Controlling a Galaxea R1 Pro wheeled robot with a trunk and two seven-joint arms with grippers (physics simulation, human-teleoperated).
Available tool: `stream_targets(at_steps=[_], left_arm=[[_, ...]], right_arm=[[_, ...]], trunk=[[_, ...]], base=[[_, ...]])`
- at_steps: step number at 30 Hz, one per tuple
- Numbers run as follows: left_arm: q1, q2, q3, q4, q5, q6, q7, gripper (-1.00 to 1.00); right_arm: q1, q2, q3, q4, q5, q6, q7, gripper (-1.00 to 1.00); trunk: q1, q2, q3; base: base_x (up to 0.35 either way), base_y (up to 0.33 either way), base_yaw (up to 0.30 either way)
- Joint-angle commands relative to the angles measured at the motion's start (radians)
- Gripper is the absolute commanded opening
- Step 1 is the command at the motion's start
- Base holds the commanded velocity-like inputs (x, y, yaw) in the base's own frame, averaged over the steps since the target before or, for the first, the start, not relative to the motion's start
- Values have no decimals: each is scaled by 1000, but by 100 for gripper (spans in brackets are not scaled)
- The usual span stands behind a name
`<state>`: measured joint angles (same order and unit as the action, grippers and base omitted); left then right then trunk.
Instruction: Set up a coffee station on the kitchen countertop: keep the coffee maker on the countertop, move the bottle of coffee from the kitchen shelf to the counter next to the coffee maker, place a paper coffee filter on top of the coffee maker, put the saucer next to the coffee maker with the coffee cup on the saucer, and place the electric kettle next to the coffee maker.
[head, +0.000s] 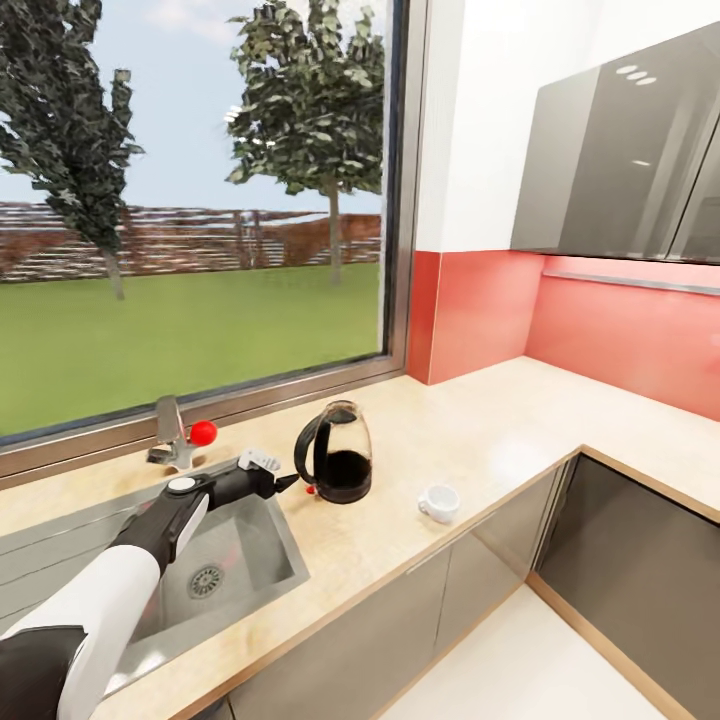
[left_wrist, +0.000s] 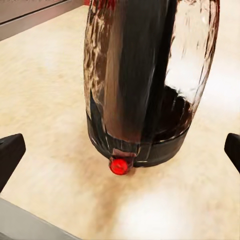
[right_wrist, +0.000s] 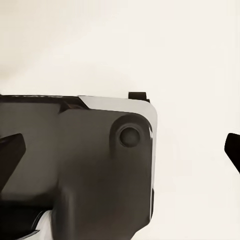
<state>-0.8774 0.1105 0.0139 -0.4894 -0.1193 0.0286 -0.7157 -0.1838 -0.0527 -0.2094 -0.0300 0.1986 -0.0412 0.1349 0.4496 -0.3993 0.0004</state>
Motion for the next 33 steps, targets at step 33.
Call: stream_targets(at_steps=[33], left_arm=[[0, -8, 1, -13, -3, 2, -4, 100]], right_arm=[[0, 0, -8, 1, 10, -3, 2, 100]], trunk=[[0, -1, 0]], base=[[55, -36, 0]])
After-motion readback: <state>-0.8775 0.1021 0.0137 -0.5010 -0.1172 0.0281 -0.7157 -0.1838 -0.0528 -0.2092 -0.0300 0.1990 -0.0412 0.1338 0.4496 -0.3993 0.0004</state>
